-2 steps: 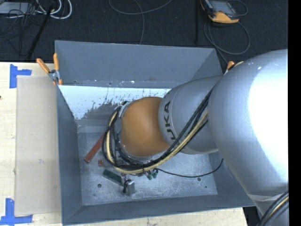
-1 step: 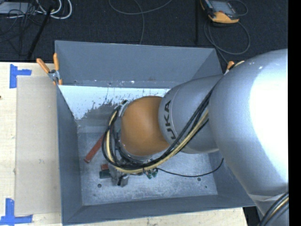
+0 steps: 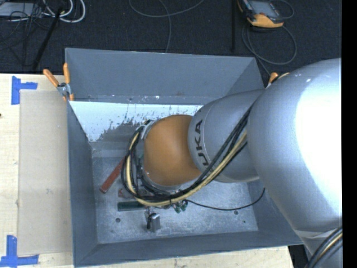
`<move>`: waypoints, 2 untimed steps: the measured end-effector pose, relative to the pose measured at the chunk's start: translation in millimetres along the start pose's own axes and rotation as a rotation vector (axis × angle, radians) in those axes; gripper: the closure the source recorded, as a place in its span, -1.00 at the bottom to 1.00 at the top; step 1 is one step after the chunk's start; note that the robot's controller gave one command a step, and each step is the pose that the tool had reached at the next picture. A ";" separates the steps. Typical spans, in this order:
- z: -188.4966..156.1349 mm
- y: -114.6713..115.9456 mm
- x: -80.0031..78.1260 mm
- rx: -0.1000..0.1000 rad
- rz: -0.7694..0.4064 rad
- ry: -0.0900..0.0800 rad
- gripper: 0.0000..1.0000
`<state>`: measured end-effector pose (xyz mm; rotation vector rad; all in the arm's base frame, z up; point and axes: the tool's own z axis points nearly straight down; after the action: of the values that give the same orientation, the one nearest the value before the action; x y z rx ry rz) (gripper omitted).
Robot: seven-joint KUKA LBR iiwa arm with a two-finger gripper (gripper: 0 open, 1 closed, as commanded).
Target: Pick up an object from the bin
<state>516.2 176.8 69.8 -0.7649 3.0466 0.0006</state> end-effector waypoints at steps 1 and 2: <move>-1.5 0.5 -1.2 0.000 -0.002 -0.003 1.00; 0.0 0.2 0.0 0.000 -0.002 0.001 -1.00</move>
Offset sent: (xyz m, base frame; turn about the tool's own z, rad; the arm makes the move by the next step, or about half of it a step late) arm 0.0000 0.0000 0.0000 0.0000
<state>516.1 177.0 69.7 -0.7685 3.0463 0.0006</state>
